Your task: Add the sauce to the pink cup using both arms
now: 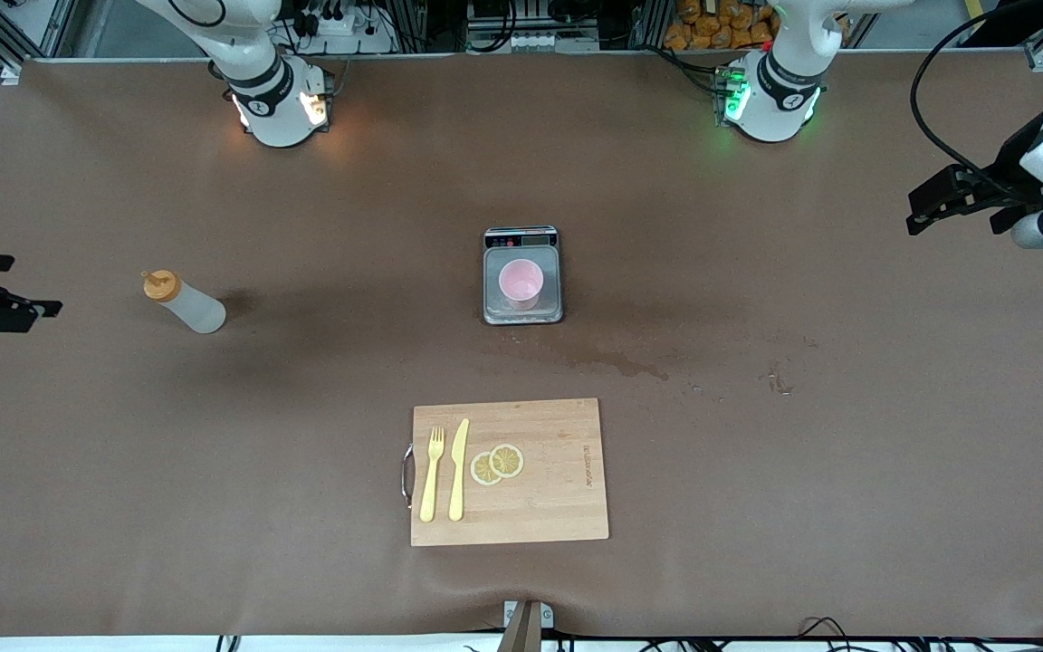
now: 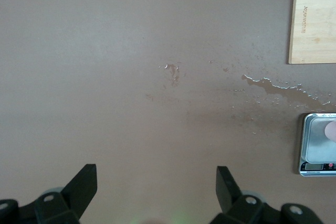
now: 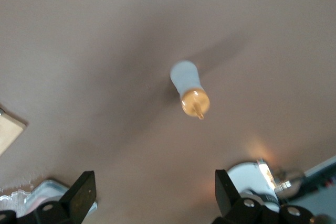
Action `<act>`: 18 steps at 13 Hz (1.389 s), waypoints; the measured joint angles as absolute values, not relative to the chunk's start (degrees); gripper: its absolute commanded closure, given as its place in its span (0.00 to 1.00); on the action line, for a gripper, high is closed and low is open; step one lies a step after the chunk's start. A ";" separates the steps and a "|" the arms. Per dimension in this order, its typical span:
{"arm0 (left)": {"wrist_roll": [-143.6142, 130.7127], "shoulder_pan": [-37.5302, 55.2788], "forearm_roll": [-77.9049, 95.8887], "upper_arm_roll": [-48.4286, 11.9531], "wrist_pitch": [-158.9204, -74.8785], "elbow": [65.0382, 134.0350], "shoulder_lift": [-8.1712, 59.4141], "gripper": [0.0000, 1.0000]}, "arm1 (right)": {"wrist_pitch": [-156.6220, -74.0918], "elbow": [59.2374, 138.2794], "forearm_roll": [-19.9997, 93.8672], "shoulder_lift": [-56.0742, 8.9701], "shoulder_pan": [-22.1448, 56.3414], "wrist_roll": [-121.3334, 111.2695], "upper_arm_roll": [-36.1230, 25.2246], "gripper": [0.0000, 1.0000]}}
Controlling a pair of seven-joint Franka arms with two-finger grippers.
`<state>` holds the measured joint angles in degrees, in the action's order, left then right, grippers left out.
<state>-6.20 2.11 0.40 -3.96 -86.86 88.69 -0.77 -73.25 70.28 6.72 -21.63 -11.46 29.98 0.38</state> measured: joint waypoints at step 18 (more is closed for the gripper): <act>-6.20 2.09 0.40 -3.75 -86.86 88.65 -0.81 0.00 | -96.84 87.50 -1.70 -1.89 -0.10 19.54 0.89 0.00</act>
<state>-6.20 2.09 0.40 -3.75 -86.86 88.65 -0.81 -96.84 87.50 -1.70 -1.89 -0.10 19.54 0.89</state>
